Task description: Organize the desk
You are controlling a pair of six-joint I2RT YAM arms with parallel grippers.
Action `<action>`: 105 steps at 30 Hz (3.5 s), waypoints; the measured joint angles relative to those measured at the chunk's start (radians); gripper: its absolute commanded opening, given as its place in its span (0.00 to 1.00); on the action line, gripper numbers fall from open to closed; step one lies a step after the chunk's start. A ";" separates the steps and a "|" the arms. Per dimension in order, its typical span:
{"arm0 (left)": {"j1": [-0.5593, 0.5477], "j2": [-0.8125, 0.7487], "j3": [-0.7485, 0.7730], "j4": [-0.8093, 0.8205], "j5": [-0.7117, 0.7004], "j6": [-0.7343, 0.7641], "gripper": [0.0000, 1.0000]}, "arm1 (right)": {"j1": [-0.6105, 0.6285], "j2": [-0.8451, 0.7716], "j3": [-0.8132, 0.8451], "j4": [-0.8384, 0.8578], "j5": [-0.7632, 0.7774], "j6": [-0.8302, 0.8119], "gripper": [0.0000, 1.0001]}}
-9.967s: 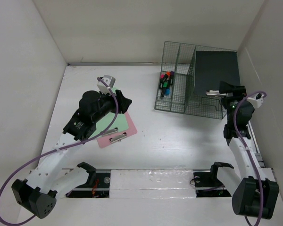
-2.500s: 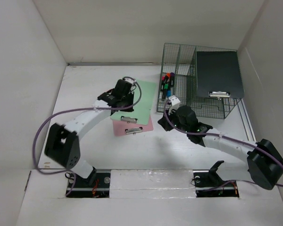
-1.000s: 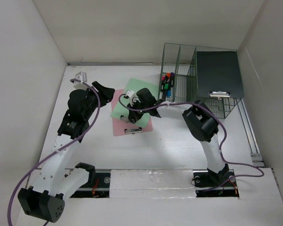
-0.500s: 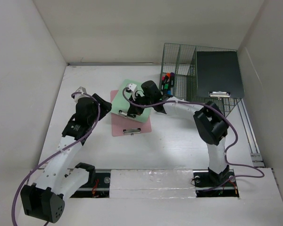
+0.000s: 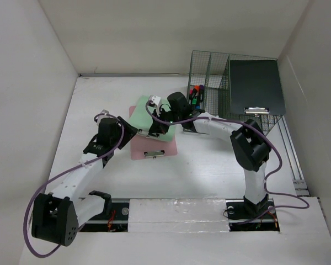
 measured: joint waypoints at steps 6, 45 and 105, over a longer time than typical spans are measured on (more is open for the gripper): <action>0.040 0.010 -0.082 0.153 0.062 -0.033 0.51 | 0.002 -0.015 0.000 -0.028 -0.012 -0.012 0.00; 0.050 -0.154 -0.328 0.595 0.143 -0.096 0.00 | 0.071 -0.222 -0.106 -0.172 0.093 0.013 0.87; -0.010 -0.272 -0.375 0.478 0.341 -0.211 0.00 | 0.013 -0.119 -1.136 1.395 0.328 1.308 1.00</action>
